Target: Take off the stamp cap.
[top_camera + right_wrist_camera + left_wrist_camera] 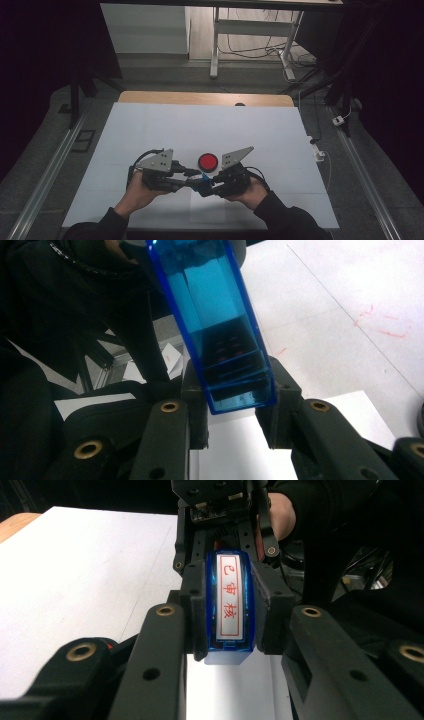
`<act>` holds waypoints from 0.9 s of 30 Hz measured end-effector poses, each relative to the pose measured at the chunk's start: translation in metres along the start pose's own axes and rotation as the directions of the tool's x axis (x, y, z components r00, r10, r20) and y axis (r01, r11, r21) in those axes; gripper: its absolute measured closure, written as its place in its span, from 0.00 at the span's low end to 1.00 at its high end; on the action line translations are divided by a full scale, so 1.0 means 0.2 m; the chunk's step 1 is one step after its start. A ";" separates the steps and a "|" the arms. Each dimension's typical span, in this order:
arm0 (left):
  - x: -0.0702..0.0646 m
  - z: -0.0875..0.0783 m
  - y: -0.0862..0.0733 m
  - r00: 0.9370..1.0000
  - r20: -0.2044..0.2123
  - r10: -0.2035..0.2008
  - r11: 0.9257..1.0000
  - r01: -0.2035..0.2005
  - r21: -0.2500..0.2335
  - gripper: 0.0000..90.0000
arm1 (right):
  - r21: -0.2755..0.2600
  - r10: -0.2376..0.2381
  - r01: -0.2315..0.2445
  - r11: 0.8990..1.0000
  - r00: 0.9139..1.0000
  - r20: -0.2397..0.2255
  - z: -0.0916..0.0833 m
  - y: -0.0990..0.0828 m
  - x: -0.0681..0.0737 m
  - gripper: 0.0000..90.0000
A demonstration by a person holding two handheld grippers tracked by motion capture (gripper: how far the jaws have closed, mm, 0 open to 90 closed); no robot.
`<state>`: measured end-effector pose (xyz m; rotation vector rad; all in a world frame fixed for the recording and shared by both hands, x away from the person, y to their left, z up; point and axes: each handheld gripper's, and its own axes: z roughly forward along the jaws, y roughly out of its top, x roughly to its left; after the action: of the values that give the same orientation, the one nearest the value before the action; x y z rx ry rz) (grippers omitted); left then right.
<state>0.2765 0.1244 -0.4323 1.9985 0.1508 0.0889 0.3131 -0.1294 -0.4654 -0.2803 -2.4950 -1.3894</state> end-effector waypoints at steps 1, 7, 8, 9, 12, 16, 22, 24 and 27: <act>0.00 0.00 0.00 1.000 -0.002 0.002 1.000 -0.002 0.002 0.79 | 0.004 0.002 -0.002 1.000 1.000 0.001 0.00 0.00 0.00 0.76; 0.00 -0.02 0.01 1.000 -0.023 -0.005 1.000 0.005 -0.001 0.79 | 0.047 -0.004 0.002 0.999 0.999 0.041 0.00 -0.01 -0.01 0.76; 0.00 -0.02 0.01 1.000 -0.026 -0.007 1.000 0.007 0.001 0.79 | 0.049 -0.006 0.003 0.999 0.999 0.048 0.00 -0.01 -0.01 0.76; 0.00 -0.02 0.01 1.000 -0.027 -0.011 1.000 0.011 0.001 0.79 | 0.057 -0.018 0.014 0.998 0.998 0.062 0.00 -0.01 0.00 0.76; 0.00 -0.01 0.01 0.999 -0.038 -0.017 1.000 0.018 0.015 0.79 | 0.060 -0.025 0.021 0.998 0.997 0.070 0.00 -0.01 0.01 0.76; 0.00 -0.01 0.00 0.998 -0.057 -0.036 0.999 0.037 0.026 0.79 | 0.077 -0.049 0.042 0.996 0.994 0.093 0.00 -0.01 0.03 0.76; 0.01 -0.02 -0.01 0.995 -0.086 -0.055 0.998 0.058 0.034 0.79 | 0.085 -0.073 0.061 0.994 0.987 0.145 -0.01 -0.02 0.04 0.76; 0.01 -0.02 -0.01 0.994 -0.096 -0.060 0.997 0.064 0.040 0.79 | 0.085 -0.074 0.062 0.994 0.985 0.156 -0.02 -0.02 0.04 0.76; 0.02 -0.02 -0.02 0.992 -0.109 -0.067 0.996 0.073 0.050 0.79 | 0.089 -0.077 0.062 0.994 0.981 0.179 -0.04 -0.03 0.05 0.76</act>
<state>0.2789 0.1302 -0.4336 2.0405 0.2945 0.1487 0.3032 -0.1380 -0.4626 -0.3189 -2.7283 -1.3373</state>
